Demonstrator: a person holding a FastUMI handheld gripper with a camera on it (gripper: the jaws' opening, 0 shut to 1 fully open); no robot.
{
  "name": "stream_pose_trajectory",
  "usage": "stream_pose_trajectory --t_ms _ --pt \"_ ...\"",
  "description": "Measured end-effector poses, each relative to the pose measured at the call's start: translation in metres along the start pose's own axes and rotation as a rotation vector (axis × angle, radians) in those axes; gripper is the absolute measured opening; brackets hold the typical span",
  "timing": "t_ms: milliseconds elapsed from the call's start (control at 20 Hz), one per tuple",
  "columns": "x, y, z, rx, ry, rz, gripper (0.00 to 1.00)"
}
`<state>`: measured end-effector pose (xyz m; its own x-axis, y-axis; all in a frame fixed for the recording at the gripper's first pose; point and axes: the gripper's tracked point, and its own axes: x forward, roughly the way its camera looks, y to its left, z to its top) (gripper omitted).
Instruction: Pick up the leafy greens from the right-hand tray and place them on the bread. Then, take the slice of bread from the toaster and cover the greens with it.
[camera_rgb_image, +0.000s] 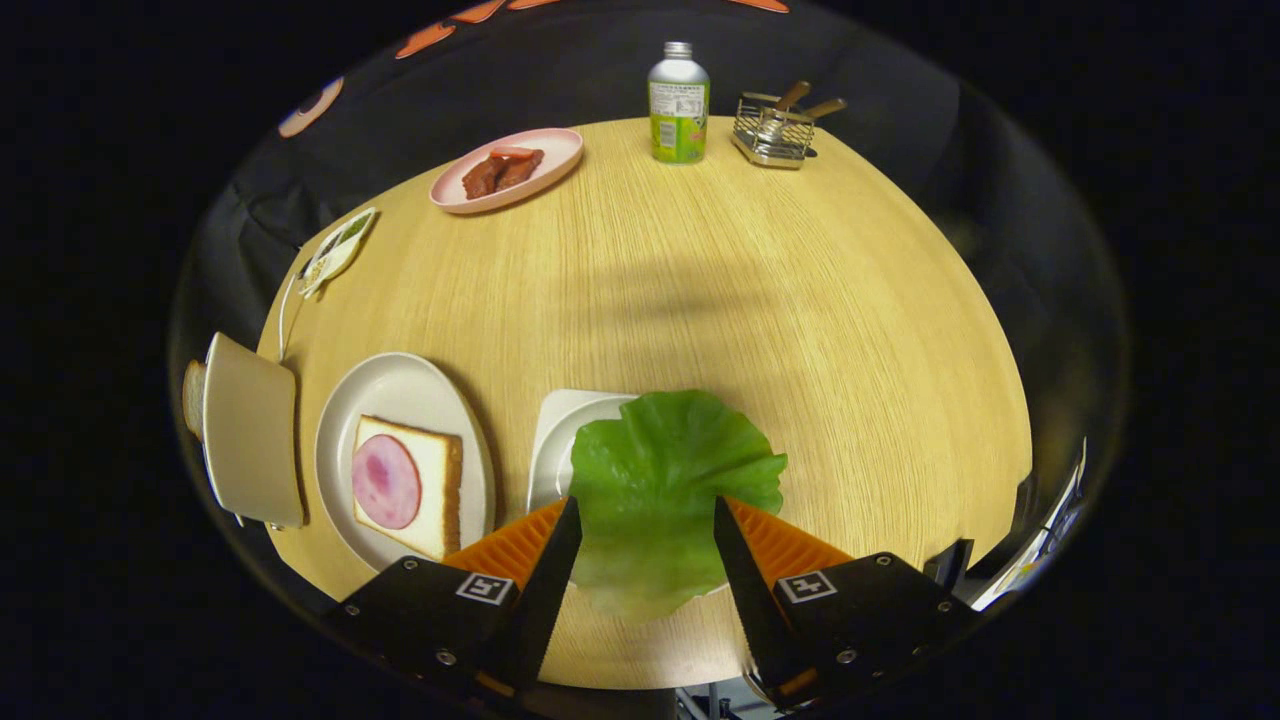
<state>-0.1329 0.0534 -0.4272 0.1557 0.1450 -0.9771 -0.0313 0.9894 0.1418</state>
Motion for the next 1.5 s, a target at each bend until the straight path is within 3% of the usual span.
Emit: stream_pose_trajectory --t_ms 300,450,600,850,950,1500 --pt "0.023 -0.002 -0.010 0.037 0.062 -0.008 0.80" --pt "0.026 -0.006 -0.009 0.046 0.055 -0.035 0.64" --pt "0.026 -0.007 -0.008 0.054 0.055 -0.038 0.59" --pt "0.026 -0.011 -0.002 0.100 -0.016 -0.031 0.13" --pt "0.026 -0.012 -0.002 0.097 -0.025 -0.020 0.03" --pt "-0.056 0.036 0.028 0.092 -0.174 0.137 0.01"
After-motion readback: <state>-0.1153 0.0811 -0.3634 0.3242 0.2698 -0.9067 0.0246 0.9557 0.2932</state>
